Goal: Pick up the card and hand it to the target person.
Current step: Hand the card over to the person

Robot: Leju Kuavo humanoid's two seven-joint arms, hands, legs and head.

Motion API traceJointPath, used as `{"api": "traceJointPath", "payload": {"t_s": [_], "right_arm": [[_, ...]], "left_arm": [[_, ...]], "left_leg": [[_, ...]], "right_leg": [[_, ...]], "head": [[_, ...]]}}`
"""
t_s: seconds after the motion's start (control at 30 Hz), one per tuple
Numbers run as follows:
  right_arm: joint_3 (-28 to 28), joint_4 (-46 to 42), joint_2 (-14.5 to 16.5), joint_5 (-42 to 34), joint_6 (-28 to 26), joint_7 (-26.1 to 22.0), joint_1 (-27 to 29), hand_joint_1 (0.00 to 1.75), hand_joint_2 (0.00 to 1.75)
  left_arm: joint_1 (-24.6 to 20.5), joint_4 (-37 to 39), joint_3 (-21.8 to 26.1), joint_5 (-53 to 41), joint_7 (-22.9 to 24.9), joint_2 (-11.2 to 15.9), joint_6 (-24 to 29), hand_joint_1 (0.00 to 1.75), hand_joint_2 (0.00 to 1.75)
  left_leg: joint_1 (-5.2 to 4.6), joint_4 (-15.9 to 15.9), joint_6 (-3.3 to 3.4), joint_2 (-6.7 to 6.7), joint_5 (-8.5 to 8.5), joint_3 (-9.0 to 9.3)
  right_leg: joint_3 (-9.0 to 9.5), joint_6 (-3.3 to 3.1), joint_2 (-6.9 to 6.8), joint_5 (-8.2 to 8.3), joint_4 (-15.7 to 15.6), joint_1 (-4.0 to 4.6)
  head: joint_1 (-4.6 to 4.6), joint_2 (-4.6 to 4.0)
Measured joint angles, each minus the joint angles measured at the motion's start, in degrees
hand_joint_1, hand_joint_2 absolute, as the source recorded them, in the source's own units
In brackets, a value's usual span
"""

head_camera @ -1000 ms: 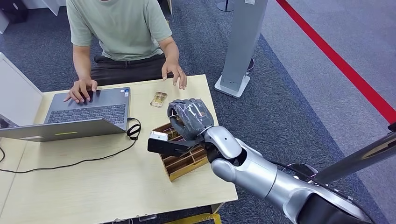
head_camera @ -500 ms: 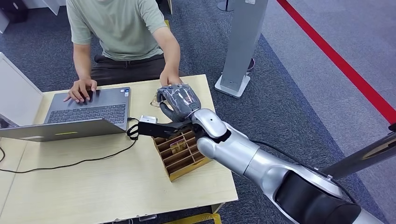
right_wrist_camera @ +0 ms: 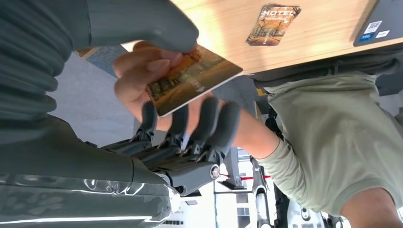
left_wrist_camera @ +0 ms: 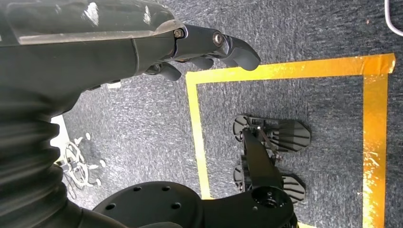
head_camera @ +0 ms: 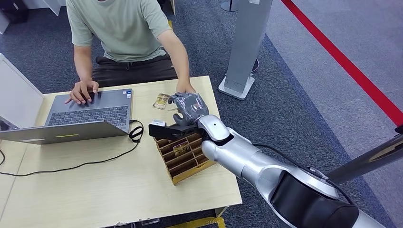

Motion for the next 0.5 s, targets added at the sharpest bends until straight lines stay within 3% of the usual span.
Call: {"api": "traceJointPath", "payload": {"t_s": [0.3, 0.5], "right_arm": [[0.4, 0.7, 0.1, -0.7, -0.7, -0.2, -0.9, 0.0, 1.75], [-0.1, -5.1, -1.5, -3.8, -2.5, 0.2, 0.0, 0.0, 1.75]], "left_arm": [[0.1, 0.0, -0.3, 1.3, -0.6, 0.0, 1.1, 0.0, 1.75], [0.8, 0.0, -0.3, 2.6, -0.9, 0.0, 1.8, 0.0, 1.75]], "left_leg": [[0.0, 0.0, 0.0, 0.02, 0.0, 0.01], [0.0, 0.0, 0.0, 0.03, 0.0, 0.06]], "right_leg": [[0.0, 0.0, 0.01, 0.0, 0.0, 0.0], [-0.01, 0.0, 0.03, 0.0, 0.0, 0.0]], "head": [[-0.03, 0.0], [-0.02, 0.0]]}}
